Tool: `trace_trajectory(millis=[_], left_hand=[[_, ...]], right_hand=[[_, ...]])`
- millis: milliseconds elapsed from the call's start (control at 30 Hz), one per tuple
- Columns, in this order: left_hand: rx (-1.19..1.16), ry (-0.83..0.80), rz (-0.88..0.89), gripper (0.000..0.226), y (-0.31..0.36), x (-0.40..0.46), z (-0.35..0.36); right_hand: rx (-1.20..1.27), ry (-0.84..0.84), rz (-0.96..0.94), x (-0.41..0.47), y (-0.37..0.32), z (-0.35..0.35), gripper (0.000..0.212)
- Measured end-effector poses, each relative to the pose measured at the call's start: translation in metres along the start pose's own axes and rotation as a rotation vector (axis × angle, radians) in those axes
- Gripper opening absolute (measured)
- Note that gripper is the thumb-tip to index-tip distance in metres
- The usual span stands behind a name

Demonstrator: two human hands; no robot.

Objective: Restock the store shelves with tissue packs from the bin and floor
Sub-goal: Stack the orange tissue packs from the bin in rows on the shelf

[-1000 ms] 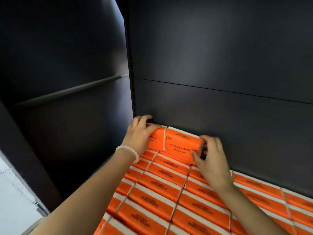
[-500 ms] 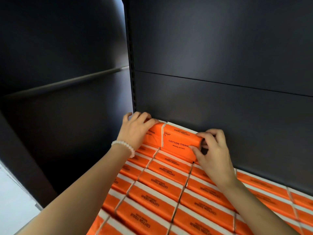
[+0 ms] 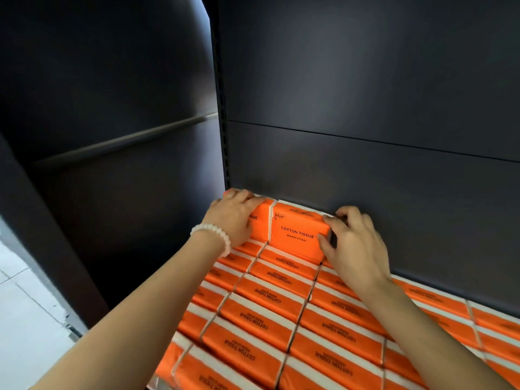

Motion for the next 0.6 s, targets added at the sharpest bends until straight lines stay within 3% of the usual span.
trace_trajectory(millis=[67,133,367,600], left_hand=[[-0.004,-0.083,-0.007,0.072,0.000,-0.010,-0.004],[-0.013,-0.063,0.001,0.070,0.008,-0.026,-0.022],[0.057,0.096,-0.005,0.048,0.043,-0.142,-0.071],[0.073,0.131,-0.152,0.044,0.041,-0.287,-0.053]], right_hand=[[-0.033,-0.098,0.006,0.000,-0.006,-0.005,0.044],[-0.011,-0.143,0.006,-0.005,-0.016,-0.019,0.048],[0.100,-0.133,-0.139,-0.057,-0.076,-0.080,0.039],[0.224,-0.152,-0.250,-0.164,-0.139,-0.093,0.035]])
Point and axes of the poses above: each hand's wrist, its own x-axis towards the middle knuckle, its own z-axis out of the palm, y = z × x, the point moved 10 cm from there along x, towards the middle knuckle, and after that the axes turned 2 degrees about x, right-handed, at the moved point
